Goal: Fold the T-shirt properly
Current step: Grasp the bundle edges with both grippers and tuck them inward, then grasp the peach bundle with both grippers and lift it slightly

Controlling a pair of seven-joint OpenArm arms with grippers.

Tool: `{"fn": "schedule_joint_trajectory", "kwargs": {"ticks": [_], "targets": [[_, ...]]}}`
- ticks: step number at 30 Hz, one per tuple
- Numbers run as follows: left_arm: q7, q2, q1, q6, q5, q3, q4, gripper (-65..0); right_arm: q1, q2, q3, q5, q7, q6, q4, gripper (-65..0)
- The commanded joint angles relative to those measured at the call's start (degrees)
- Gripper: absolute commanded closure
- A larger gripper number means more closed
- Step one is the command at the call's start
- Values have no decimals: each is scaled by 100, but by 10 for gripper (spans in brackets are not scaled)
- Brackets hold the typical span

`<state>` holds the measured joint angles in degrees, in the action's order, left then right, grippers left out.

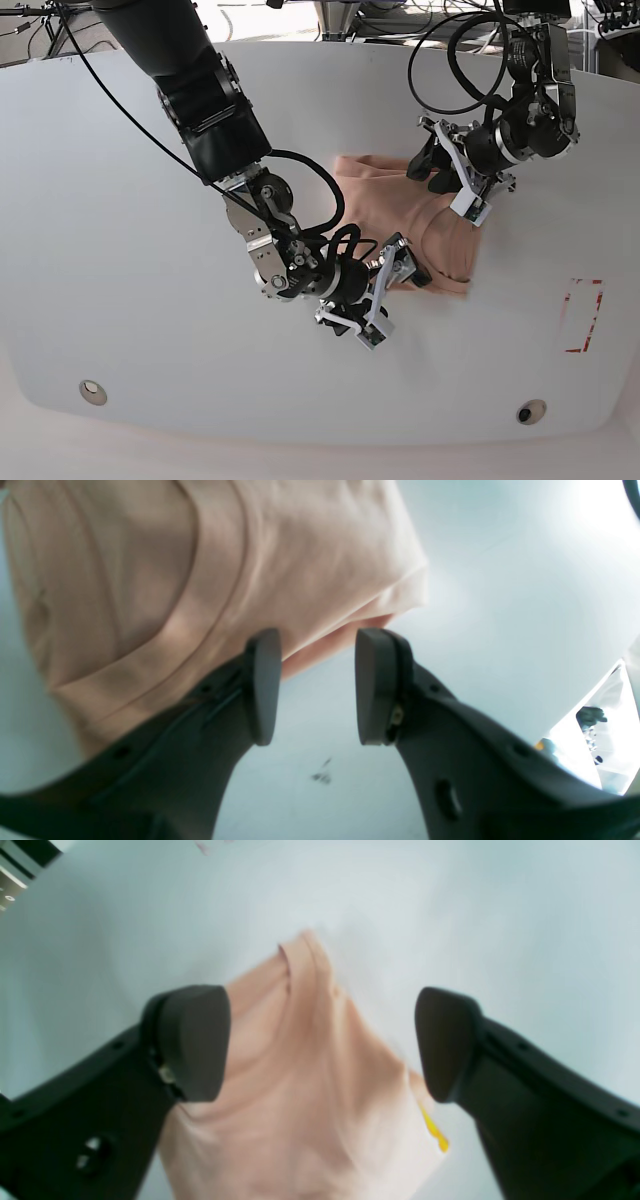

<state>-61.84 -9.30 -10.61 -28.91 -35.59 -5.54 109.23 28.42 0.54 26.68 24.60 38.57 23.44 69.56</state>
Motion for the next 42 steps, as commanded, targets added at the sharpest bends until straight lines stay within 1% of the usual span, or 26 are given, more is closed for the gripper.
{"fn": "schedule_joint_trajectory", "kwargs": {"ticks": [1, 3, 4, 6, 8, 12, 15, 16, 18, 19, 22, 25, 27, 31, 32, 33, 35, 38, 42], "targets": [[105, -6, 19, 20, -102, -83, 97, -229, 28, -76, -17, 111, -468, 25, 90, -380], [114, 3, 2, 20, -102, -224, 88, -215, -42, -137, -17, 111, -617, 25, 81, -296], [114, 20, -33, 20, -102, -347, 79, -193, -86, -190, -17, 111, -705, 25, 81, -244], [123, 29, -86, 20, -102, -540, 79, -150, -122, -234, -17, 111, -837, 25, 55, -174], [123, 38, -95, 11, -102, -655, 79, -117, -139, -251, 0, 111, -960, 51, -68, -140], [123, 38, 81, 47, -76, -664, 70, -108, -113, -243, 9, 103, -1320, 60, -578, -152], [123, 38, 239, 178, 74, -672, -176, -107, -122, -234, 9, -29, -1830, 60, -1061, -155], [132, 38, 301, 266, 197, -690, -334, -107, -139, -234, 9, -170, -2085, 60, -1255, -155], [149, 38, 450, 337, 373, -716, -659, -107, -157, -234, 9, -425, -2402, 69, -1536, -155], [193, 38, 564, 328, 478, -716, -932, -107, -183, -225, 9, -583, -2604, 78, -1703, -155], [422, 38, 819, 310, 548, -716, -1635, -107, -333, -225, -17, -882, -2982, 78, -2011, -154], [589, 20, 1004, 310, 575, -672, -2198, -107, -473, -304, -26, -917, -3017, 78, -2037, -152], [650, -6, 1153, 310, 575, -532, -2558, -107, -649, -445, -26, -908, -3017, 78, -1976, -152], [659, -24, 1400, 310, 575, -145, -3024, -107, -1141, -735, -26, -908, -3008, 78, -1422, -135], [659, -59, 1505, 319, 584, 31, -3147, -107, -1344, -876, -43, -908, -3000, 60, -1158, -125], [659, -68, 1567, 319, 584, 136, -3200, -107, -1475, -937, -96, -908, -2991, 60, -1000, -122], [659, -94, 1725, 319, 584, 409, -3341, -107, -1827, -1051, -316, -864, -2903, 60, -657, -120], [659, -94, 1997, 319, 584, 769, -3516, -107, -2293, -1113, -817, -768, -2604, 78, -174, -120], [659, -94, 2323, 319, 584, 1209, -3692, -107, -2873, -1227, -1283, -794, -2384, 78, 486, -120]]}}
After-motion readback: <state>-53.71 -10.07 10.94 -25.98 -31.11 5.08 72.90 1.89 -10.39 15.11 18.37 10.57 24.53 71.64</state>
